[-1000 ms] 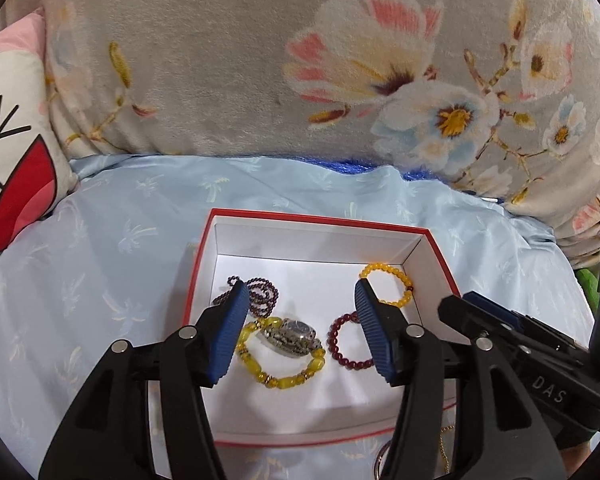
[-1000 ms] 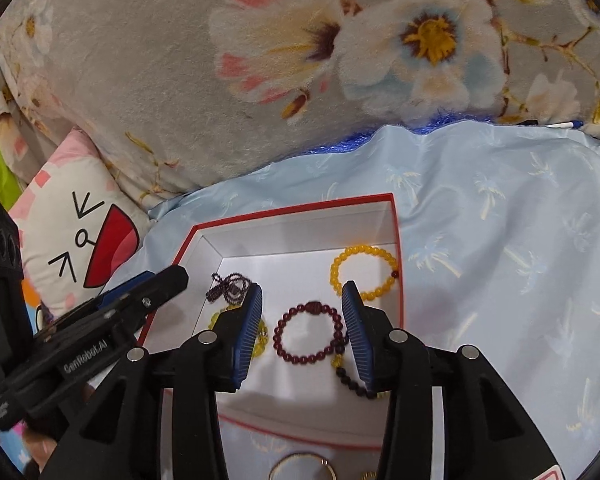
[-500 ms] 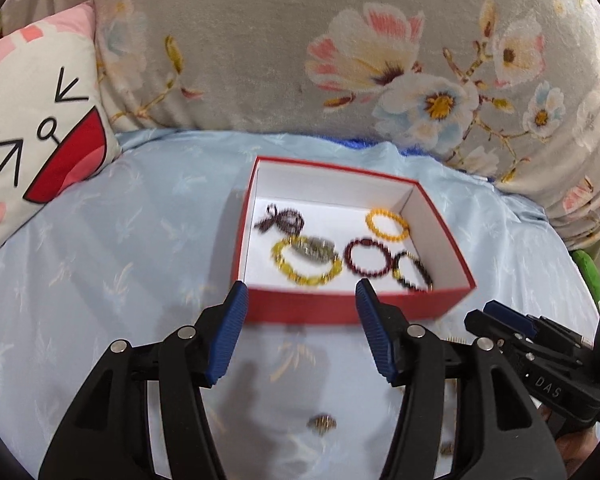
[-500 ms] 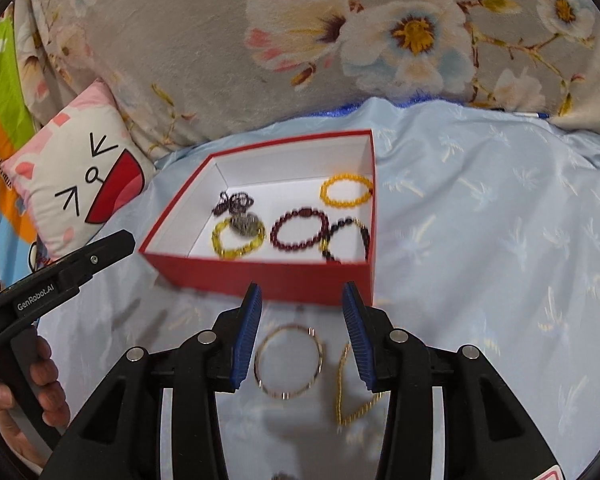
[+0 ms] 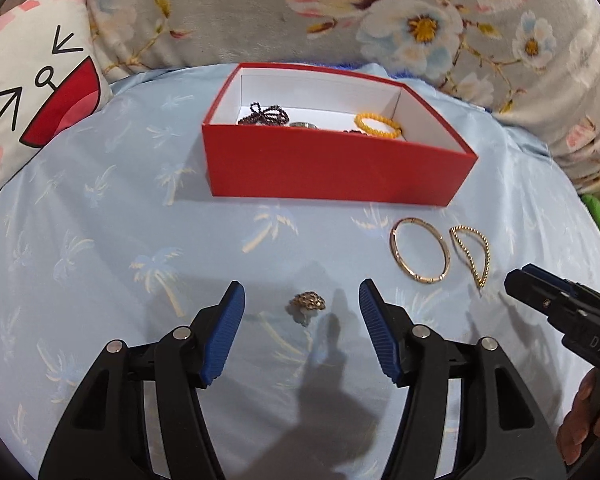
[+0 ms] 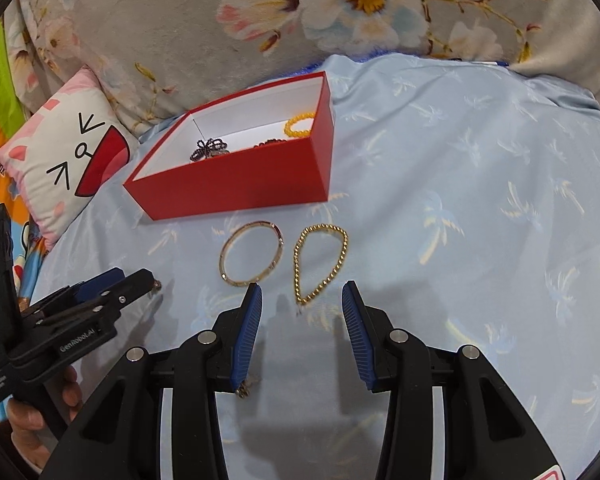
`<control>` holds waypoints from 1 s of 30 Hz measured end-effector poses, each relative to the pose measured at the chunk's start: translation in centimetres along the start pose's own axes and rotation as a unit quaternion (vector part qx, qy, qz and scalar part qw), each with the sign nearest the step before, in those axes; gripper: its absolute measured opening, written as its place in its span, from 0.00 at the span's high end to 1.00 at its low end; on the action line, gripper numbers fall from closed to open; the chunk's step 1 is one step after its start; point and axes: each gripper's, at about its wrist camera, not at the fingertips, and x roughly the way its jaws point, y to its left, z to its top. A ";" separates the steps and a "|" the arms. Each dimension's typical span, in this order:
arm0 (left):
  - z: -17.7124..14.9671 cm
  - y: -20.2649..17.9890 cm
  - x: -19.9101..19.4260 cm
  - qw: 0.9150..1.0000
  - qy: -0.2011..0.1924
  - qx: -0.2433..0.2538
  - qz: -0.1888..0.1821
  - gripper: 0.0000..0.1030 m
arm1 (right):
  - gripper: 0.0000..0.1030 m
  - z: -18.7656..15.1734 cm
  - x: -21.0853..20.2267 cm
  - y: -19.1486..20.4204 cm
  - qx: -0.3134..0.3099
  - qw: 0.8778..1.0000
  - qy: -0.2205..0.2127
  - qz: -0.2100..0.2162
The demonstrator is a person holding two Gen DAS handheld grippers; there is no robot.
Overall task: Organize jewelry
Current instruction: 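Move both grippers back out of the box toward the gold pieces, then grasp a small gold charm with the left gripper while the right grasps the gold chain bracelet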
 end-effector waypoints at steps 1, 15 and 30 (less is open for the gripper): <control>-0.1 -0.2 0.2 1.000 0.000 0.002 0.001 0.45 | 0.60 -0.1 0.1 -0.1 0.001 1.000 0.001 -0.002; -0.4 0.4 1.1 1.000 0.011 -0.014 -0.010 0.80 | 0.60 0.3 1.7 -0.6 0.008 1.000 0.005 -0.014; -0.5 0.6 1.0 1.000 0.010 -0.019 -0.018 0.83 | 0.62 2.2 3.9 -1.1 0.014 0.999 0.009 -0.028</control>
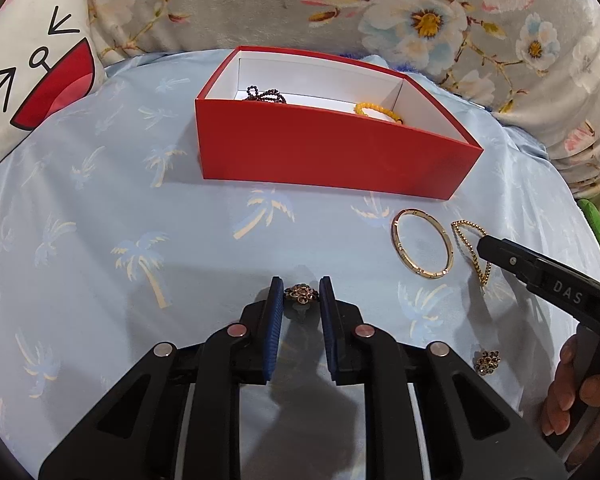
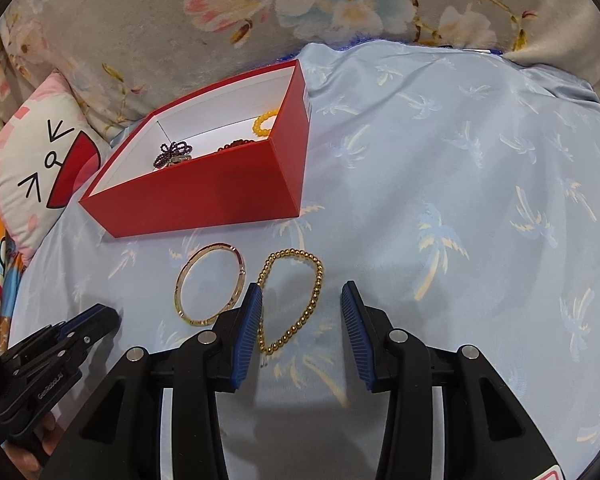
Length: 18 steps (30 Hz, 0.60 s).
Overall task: Organize jewelry
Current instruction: 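Grasp a small gold charm with the left gripper while the right grasps the gold chain bracelet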
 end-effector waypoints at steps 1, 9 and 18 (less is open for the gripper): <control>0.0 0.0 0.0 1.000 0.000 0.000 0.000 0.83 | 0.63 0.1 0.2 0.0 -0.001 1.000 0.001 -0.001; 0.0 0.0 0.0 1.000 0.000 0.000 0.000 0.82 | 0.79 -0.1 0.7 0.8 -0.022 0.999 -0.003 -0.029; 0.0 0.1 0.0 1.000 0.000 0.000 0.000 0.83 | 0.96 -0.2 0.5 -0.2 0.002 1.000 -0.003 -0.022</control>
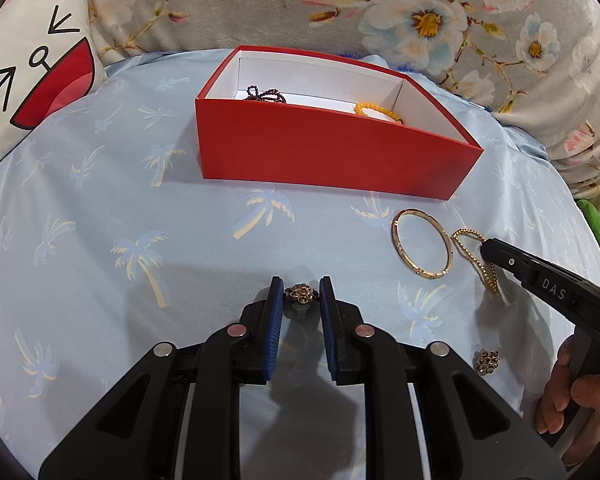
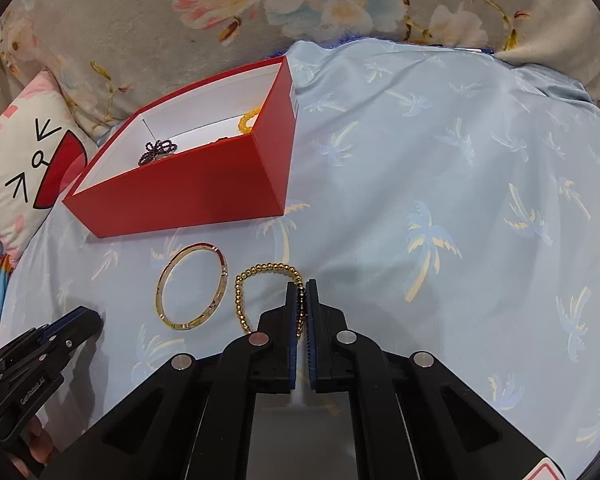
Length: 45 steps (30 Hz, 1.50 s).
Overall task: Organize jewelry
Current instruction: 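Grasp a small gold charm with the left gripper while the right grasps the gold chain bracelet, then carry the gold charm and gold chain into the red box and open both grippers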
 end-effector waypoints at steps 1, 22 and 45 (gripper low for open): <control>0.0 0.0 0.0 1.000 0.000 0.000 0.000 0.83 | 0.96 -0.1 -0.1 0.1 -0.001 1.000 0.000 0.000; 7.6 -0.1 -6.0 0.997 -0.071 0.008 -0.007 0.83 | 0.96 5.0 -7.4 3.9 -0.046 0.993 -0.064 0.089; 17.0 1.1 3.6 0.999 -0.044 0.005 0.002 0.83 | 0.96 16.2 3.6 7.4 -0.030 0.993 -0.032 0.112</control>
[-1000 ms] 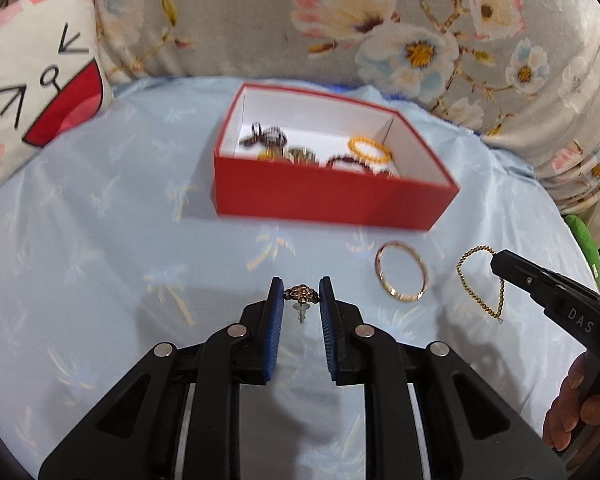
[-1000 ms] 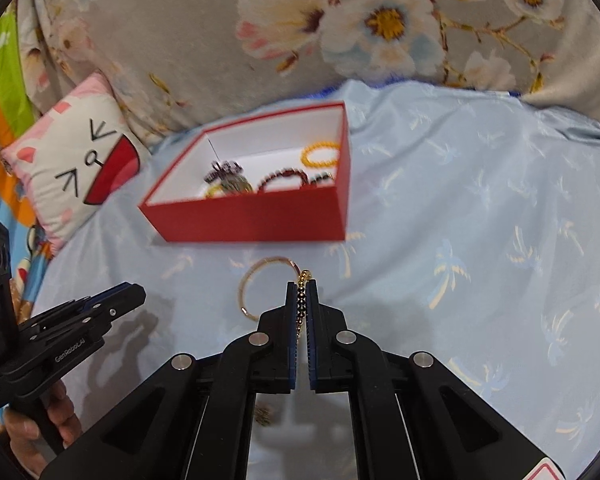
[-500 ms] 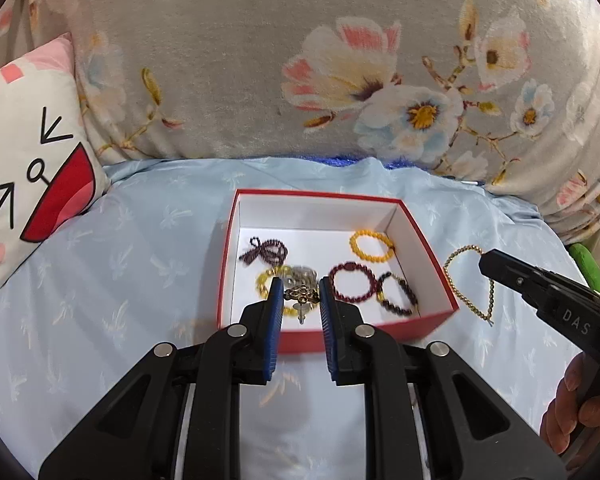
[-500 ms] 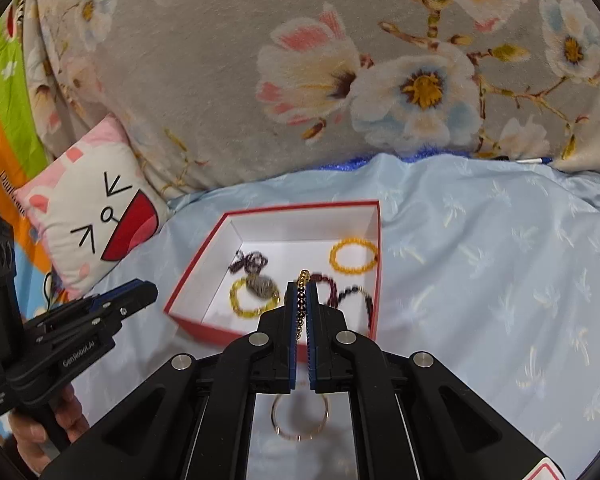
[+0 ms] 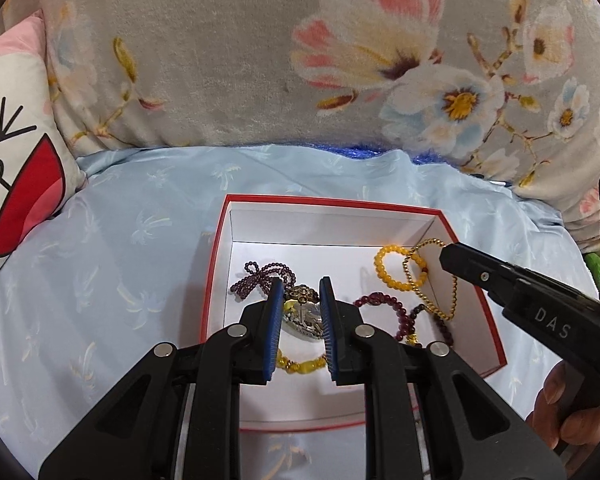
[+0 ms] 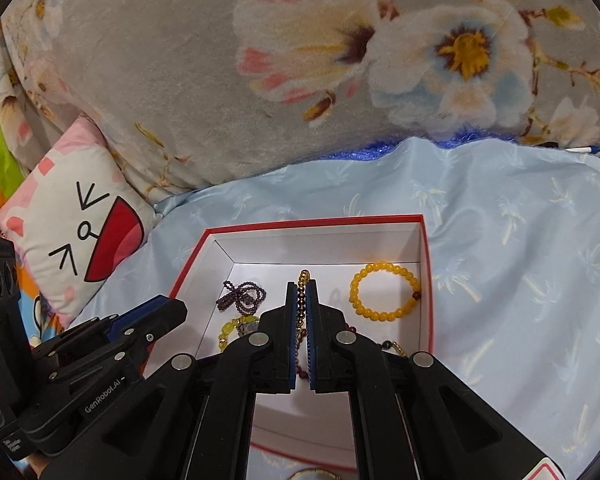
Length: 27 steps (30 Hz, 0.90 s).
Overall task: Organize jewelry
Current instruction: 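Carry the gold charm and gold chain into the red box and open both grippers, then move both grippers back out of the box toward the gold bangle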
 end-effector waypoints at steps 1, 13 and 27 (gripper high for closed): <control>0.1 0.1 0.4 1.000 0.003 -0.002 -0.001 0.83 | 0.96 0.1 0.6 0.0 0.000 1.000 0.004 -0.001; 0.9 0.6 2.6 1.000 0.005 -0.012 0.013 0.52 | 0.76 1.0 3.5 -1.3 0.004 1.000 0.011 -0.021; -0.3 0.7 -1.4 1.000 -0.015 -0.016 0.020 0.50 | 0.74 -1.9 -2.2 -1.2 -0.021 0.999 -0.020 -0.036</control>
